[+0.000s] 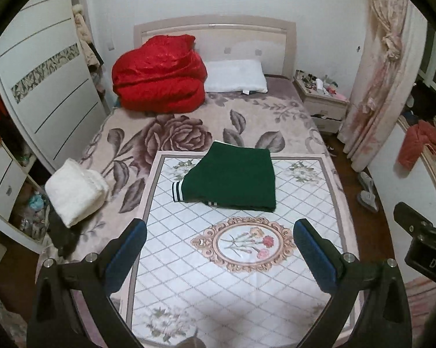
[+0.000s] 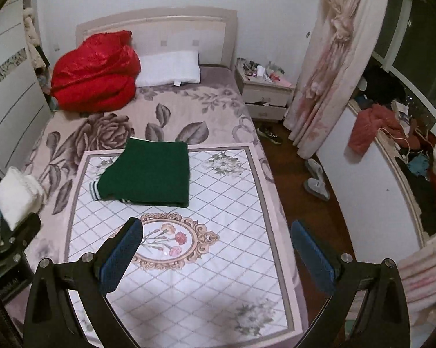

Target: Fold large clothes

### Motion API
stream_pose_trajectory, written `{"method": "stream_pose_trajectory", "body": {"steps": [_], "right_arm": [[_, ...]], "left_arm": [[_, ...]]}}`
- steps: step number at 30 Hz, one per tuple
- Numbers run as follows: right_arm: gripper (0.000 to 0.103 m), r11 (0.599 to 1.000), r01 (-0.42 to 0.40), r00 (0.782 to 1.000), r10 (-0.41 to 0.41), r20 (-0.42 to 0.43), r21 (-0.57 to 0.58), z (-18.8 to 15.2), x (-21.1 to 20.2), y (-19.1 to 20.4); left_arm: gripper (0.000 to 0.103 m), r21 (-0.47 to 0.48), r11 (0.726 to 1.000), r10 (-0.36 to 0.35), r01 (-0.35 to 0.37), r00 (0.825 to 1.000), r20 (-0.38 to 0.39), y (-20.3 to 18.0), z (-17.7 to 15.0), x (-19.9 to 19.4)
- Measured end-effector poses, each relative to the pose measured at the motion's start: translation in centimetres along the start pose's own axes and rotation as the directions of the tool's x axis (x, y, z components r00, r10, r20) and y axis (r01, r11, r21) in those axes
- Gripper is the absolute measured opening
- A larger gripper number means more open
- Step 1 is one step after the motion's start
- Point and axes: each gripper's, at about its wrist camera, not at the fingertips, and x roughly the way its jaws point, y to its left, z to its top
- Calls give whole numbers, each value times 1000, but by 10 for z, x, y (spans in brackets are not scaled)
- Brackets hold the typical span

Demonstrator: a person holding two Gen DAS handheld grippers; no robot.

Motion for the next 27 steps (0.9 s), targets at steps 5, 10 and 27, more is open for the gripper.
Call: {"method": "stream_pose_trajectory", "body": {"steps": [5,10,27], "right_arm": [[103,1000,-14,999,15,49,-21,-8,-74,-16],[103,999,-22,996,25,89,-27,-15,-126,-31],[103,996,-73,984,81,160,-57,-21,-202,-49]], "left_arm": [[103,-11,1000,2,-2,1000,15,-5,-2,-55],[103,-10,1000,18,-17,998,52,-5,-5,-96],[103,-35,998,53,-49,991,123,-2,-17,-151]]}}
